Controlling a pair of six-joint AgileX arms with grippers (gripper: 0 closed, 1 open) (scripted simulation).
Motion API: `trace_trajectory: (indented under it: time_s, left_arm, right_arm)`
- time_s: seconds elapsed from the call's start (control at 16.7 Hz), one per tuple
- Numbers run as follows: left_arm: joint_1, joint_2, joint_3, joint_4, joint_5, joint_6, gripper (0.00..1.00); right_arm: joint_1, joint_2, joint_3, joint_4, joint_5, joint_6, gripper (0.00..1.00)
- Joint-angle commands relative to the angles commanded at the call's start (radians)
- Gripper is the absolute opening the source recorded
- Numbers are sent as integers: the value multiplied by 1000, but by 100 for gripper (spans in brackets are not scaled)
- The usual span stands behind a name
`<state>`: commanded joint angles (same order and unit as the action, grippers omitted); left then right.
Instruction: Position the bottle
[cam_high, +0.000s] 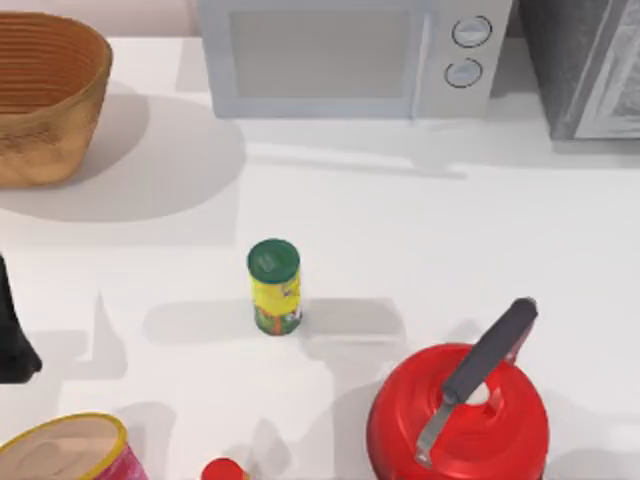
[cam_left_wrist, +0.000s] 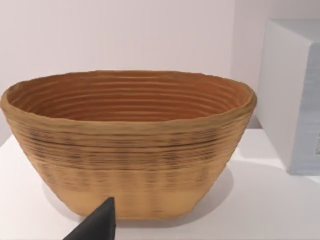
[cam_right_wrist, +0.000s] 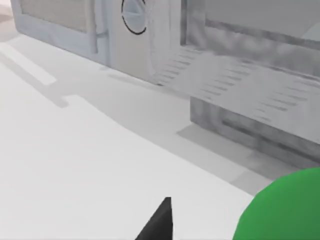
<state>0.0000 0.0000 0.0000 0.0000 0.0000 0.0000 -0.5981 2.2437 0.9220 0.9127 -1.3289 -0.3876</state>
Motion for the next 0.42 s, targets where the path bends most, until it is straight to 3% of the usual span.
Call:
trace_trajectory:
  time_s: [0.12, 0.42]
  left_arm:
    - [0, 0, 0, 0, 0, 0, 100]
    - [0, 0, 0, 0, 0, 0, 100]
  right_arm:
    - [0, 0, 0, 0, 0, 0, 100]
    - [0, 0, 0, 0, 0, 0, 100]
